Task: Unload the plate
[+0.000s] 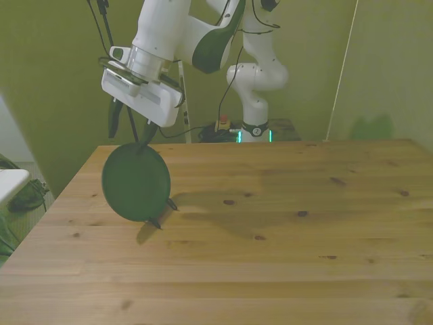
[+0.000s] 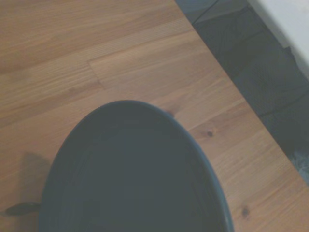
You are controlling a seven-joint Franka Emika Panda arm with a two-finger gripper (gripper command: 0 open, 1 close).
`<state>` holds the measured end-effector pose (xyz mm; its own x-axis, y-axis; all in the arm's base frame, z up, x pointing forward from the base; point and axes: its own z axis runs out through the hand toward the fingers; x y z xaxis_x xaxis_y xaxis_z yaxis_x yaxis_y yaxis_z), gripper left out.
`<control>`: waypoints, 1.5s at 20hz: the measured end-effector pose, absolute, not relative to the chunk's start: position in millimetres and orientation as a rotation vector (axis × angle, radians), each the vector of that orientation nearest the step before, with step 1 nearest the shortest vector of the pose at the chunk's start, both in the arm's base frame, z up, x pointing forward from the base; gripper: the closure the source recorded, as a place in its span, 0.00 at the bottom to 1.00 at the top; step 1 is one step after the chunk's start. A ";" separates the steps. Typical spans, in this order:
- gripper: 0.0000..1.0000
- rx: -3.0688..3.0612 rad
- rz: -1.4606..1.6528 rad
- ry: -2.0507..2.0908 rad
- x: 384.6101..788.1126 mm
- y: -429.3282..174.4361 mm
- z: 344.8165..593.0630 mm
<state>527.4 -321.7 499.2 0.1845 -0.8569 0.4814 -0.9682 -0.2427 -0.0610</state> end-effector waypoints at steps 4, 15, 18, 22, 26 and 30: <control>0.00 2.211 0.596 -1.763 530.6 -321.9 488.3; 1.00 2.227 0.560 -1.789 530.0 -322.8 482.5; 1.00 2.225 0.554 -1.790 529.0 -323.9 482.0; 1.00 2.225 0.543 -1.790 528.9 -323.4 481.0; 1.00 2.227 0.541 -1.790 529.1 -322.9 480.8; 1.00 2.235 0.540 -1.789 529.9 -322.9 484.2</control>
